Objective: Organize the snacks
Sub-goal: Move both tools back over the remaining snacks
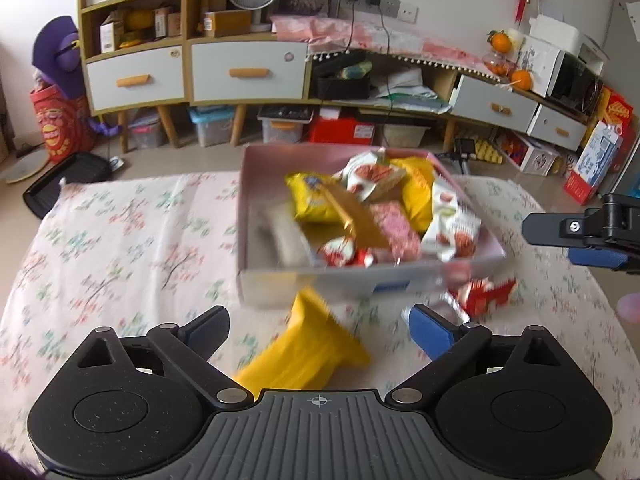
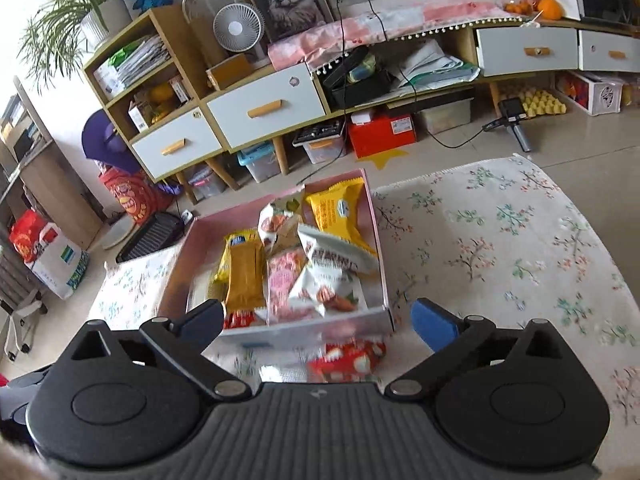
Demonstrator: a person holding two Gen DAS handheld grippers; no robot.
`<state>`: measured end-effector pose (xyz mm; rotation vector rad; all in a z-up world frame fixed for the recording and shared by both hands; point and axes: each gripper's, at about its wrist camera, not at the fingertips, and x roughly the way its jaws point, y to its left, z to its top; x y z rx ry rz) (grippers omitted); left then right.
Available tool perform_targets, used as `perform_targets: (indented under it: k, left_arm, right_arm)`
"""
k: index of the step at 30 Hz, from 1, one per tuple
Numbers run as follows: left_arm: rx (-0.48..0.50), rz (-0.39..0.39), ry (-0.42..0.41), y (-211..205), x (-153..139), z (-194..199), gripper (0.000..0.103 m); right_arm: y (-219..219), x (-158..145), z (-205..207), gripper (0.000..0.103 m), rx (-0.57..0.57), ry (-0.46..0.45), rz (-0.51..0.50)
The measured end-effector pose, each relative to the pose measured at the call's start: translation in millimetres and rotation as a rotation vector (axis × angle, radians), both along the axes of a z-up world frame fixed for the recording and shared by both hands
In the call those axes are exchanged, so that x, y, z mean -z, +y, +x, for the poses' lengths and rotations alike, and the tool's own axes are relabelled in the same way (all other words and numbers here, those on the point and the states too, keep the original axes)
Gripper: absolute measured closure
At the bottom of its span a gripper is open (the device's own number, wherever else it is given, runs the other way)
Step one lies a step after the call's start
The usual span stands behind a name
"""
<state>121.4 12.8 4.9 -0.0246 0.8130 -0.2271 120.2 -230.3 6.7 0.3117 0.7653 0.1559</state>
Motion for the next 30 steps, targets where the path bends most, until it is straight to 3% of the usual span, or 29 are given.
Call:
perform_targets:
  k: [8,14,25,26,30]
  left_arm:
    - [-0.036,0.043,0.039,20.3,3.1,-37.7,0.003]
    - [-0.130,0.055,0.158,39.4,18.0,-55.0,0.003]
    - [-0.241,-0.049,0.307,55.4,37.6,-68.1,0.005]
    - [-0.252,-0.048,0.312,54.0,39.5,-67.7,0.006]
    - [-0.302,-0.049,0.323,51.6,47.2,-67.0,0.028]
  right_arm:
    - [6.8,5.7,-29.8,0.001,-0.037,0.010,-0.023]
    - [16.1,20.5,-51.8,0.000,-0.065,0.039,-0.055]
    - [41.7,38.0,-65.2,0.001,-0.122,0.174,-0.056]
    - [44.6,39.7,-65.5,0.001,-0.129,0.187,-0.051]
    - [55.0,45.0,-68.9,0.001,-0.150,0.213,-0.063]
